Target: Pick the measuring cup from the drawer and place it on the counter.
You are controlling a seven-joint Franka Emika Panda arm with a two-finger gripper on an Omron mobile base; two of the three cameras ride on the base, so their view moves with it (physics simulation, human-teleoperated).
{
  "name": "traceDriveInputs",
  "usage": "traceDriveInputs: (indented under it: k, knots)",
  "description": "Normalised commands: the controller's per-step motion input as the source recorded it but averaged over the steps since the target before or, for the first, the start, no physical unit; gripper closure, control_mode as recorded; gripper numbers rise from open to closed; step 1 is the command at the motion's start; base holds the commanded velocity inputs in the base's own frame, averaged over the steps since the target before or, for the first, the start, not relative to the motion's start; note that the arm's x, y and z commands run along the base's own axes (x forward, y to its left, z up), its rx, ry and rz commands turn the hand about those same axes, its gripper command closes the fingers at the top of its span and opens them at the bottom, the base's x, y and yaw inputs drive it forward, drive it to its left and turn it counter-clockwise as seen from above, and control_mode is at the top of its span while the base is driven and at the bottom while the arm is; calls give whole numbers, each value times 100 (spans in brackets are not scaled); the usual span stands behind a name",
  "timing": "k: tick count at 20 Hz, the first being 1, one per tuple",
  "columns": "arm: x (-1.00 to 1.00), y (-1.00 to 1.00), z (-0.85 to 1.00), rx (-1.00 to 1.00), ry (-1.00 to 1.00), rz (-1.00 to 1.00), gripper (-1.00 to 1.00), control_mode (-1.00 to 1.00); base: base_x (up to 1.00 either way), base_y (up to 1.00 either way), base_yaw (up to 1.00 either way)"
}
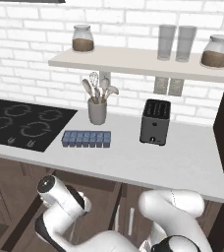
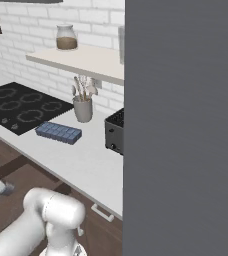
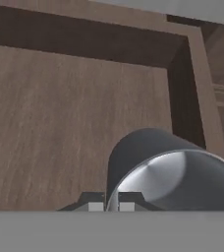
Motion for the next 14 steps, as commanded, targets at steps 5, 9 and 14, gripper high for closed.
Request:
traceDriveInputs:
  k: [5,9,14]
  knots:
    - [0,-41,100,5,-7,0,100,-100,0,0,0]
    - [11,-53,100,12,0,0,100,-100,0,0,0]
    - [27,-56,100,13,2,0,100,-100,0,0,0]
